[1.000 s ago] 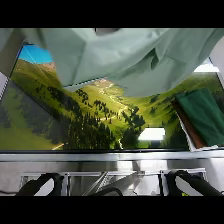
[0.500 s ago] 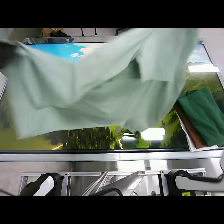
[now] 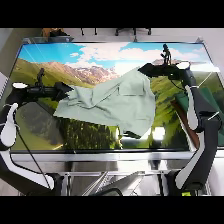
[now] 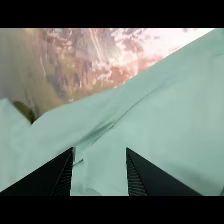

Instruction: Fold the shirts.

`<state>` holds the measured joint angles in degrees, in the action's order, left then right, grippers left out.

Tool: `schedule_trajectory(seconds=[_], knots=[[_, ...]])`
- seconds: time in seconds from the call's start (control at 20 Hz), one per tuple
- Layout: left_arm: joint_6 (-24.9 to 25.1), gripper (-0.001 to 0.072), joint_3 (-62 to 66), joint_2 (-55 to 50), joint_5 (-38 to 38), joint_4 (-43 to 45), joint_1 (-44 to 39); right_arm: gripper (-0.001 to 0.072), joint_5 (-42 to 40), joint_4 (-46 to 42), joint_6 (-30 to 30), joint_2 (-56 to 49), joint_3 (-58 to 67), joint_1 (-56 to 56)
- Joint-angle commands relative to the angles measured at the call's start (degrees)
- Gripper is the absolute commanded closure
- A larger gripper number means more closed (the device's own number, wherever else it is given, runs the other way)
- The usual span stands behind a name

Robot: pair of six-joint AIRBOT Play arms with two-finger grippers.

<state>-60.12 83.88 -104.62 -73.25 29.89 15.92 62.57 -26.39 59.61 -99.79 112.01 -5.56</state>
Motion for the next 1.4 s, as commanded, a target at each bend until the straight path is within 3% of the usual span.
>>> schedule_trajectory(seconds=[0.0, 0.25, 0.4, 0.45, 0.5, 0.55, 0.8, 1.15, 1.2, 1.25, 1.3, 1.35], knots=[[-3.7, 0.0014, 12.2, -4.9, -15.9, 0.9, 6.2, 0.0348, 11.8, -0.9, 1.4, 3.2, 0.2, -5.1], [-4.9, 0.0016, 13.0, 1.9, -18.9, 19.2, 13.9, 0.0347, 25.3, -16.2, 8.9, 14.0, -3.4, -12.4], [-4.0, 0.0016, 7.9, 0.5, -18.6, 22.5, 16.4, 0.0347, 27.1, -20.8, 10.8, 20.9, -13.6, -15.3], [-3.5, 0.0071, 6.7, -1.0, -18.0, 22.5, 16.5, 0.0347, 26.8, -21.2, 10.7, 23.5, -18.2, -16.1], [-1.9, 0.0223, 5.8, -2.4, -17.4, 22.5, 16.3, 0.0347, 26.0, -21.9, 10.2, 26.2, -23.4, -16.8], [-0.7, 0.0279, 5.4, -4.2, -16.7, 22.5, 15.8, 0.0347, 24.7, -22.6, 10.2, 28.8, -28.3, -17.5], [-0.6, 0.0276, 11.3, -12.3, -15.8, 22.6, 10.6, 0.0347, 16.5, -23.1, 8.5, 38.8, -48.5, -20.0], [-1.7, 0.0278, 14.1, -14.3, -16.3, 26.1, 4.4, 0.0346, 12.9, -22.3, 7.0, 39.4, -60.2, -19.8], [-1.7, 0.0351, 14.1, -14.3, -17.1, 26.0, 3.9, 0.0346, 11.5, -22.2, 6.4, 39.2, -61.3, -19.3], [-1.6, 0.0514, 14.1, -14.3, -18.0, 26.1, 3.5, 0.0346, 10.2, -22.2, 6.3, 38.9, -61.9, -18.4], [-1.6, 0.0597, 14.1, -14.3, -18.7, 26.1, 3.2, 0.0346, 8.4, -22.0, 6.1, 38.3, -62.4, -17.1], [-1.7, 0.0597, 14.1, -14.3, -19.1, 25.9, 3.2, 0.0346, 6.6, -22.0, 6.1, 37.3, -62.5, -15.3]])
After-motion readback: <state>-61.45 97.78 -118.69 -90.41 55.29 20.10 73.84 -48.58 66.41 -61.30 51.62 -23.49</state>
